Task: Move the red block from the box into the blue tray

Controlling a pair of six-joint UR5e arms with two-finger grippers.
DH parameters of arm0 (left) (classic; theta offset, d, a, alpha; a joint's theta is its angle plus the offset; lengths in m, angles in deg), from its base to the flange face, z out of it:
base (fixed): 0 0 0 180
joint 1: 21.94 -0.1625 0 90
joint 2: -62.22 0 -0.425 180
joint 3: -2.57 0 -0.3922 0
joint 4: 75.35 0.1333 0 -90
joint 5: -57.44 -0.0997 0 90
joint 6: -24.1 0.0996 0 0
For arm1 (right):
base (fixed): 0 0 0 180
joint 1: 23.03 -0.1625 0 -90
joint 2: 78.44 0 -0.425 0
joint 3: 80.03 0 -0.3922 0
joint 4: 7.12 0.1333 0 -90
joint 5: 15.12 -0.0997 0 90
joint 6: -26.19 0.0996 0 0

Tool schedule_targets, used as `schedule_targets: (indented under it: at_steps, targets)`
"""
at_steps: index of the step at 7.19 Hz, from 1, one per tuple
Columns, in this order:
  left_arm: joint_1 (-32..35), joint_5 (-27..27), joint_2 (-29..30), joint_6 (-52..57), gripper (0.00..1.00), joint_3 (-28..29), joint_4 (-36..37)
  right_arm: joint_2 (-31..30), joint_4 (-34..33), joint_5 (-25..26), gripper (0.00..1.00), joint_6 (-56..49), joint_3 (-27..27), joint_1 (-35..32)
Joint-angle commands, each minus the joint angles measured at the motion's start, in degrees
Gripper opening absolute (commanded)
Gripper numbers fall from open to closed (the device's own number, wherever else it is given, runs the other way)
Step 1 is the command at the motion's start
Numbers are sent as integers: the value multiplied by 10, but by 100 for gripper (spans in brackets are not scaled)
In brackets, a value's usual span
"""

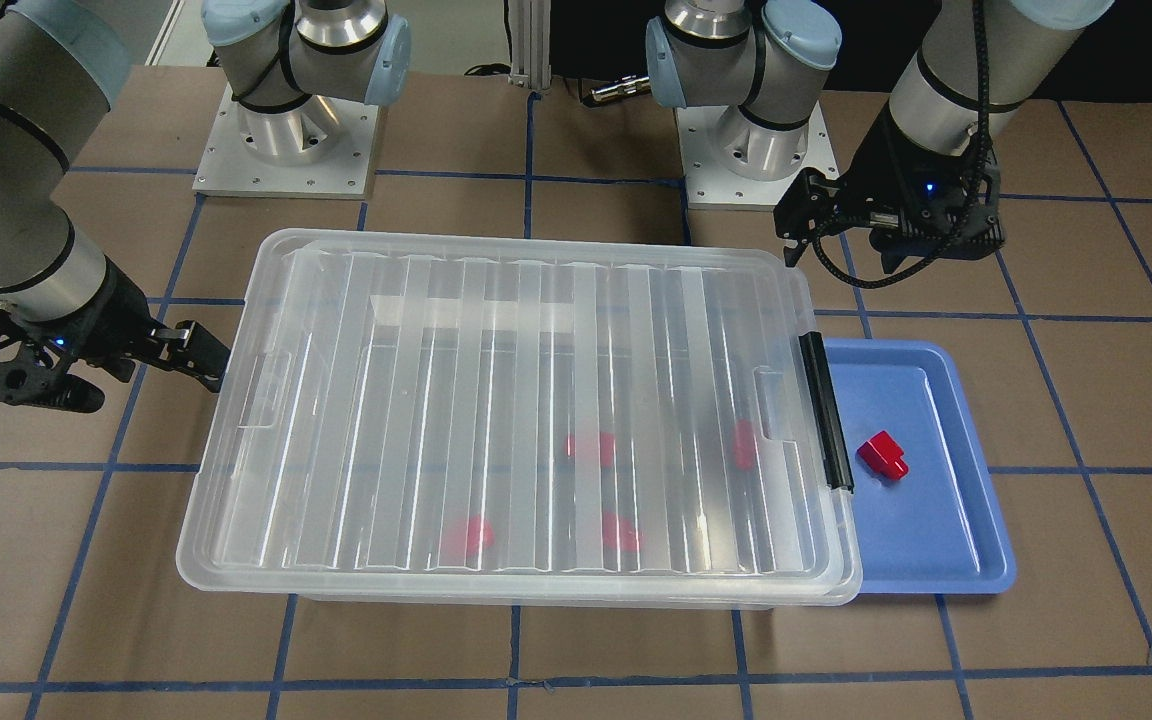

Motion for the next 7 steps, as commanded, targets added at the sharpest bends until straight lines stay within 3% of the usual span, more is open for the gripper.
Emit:
schedule_targets:
  at_steps: [1,3,7]
  targets:
    - [0,0,-1,0,100,0,0,-21,107,1,100,2,-83,0]
    - [0,2,2,0,100,0,5,-36,167,2,100,51,-121,-26]
    - [0,0,2,-17,100,-1,3,-40,169,13,100,151,-120,-130]
